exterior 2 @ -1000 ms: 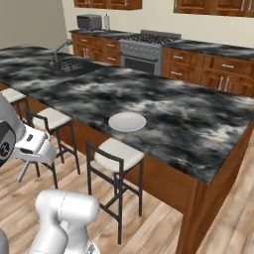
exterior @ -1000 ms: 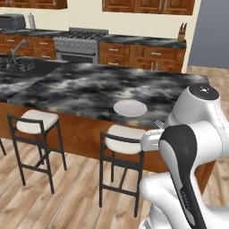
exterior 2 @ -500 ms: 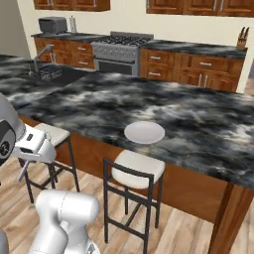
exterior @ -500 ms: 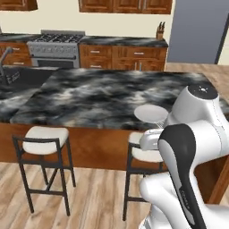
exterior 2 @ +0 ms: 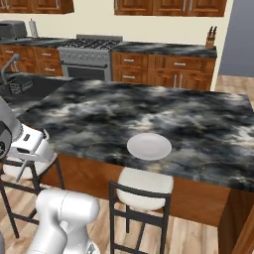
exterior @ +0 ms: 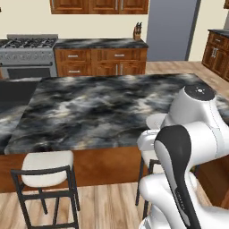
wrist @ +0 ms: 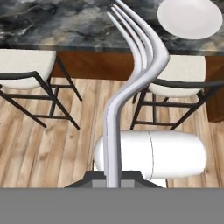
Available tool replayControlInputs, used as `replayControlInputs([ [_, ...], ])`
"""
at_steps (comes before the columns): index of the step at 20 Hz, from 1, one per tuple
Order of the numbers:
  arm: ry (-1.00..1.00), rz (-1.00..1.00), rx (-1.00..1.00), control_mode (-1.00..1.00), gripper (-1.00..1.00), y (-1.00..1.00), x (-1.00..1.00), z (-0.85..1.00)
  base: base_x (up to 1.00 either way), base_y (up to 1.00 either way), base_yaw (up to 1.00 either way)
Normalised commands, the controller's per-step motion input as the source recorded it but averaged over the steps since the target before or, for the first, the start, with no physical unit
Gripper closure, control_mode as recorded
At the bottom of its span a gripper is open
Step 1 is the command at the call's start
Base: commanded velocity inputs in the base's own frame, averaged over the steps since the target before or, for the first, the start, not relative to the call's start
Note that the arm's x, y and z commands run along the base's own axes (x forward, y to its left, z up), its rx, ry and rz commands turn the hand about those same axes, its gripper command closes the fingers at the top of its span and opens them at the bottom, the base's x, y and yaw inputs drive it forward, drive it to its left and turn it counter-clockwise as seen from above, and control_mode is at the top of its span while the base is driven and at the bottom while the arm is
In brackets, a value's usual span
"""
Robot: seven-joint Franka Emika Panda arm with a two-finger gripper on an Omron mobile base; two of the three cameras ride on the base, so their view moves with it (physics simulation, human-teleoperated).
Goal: Take the fork and place it on the left side of the plate. Then take the spoon and place it on the right side of the plate. Make sure they're directly next to the plate.
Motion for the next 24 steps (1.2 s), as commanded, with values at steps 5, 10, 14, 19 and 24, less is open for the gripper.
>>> replayControlInputs([
  [5,0.0,0.0,0.0,1.0,1.0,0.0,0.0,0.0,0.89,-0.07,-0.18],
  [10,0.0,0.0,0.0,1.0,1.0,0.0,0.0,0.0,0.83,-0.07,-0.15],
  [14,0.17,-0.14,0.01,-1.0,1.0,-0.4,0.83,-0.14,0.0,0.0,0.0],
  [19,0.19,-0.1,0.0,-1.0,1.0,-0.48,0.94,-0.35,0.0,0.0,0.0],
  [24,0.12,-0.01,-0.01,-1.0,1.0,-0.1,0.89,-0.73,0.0,0.0,0.0],
])
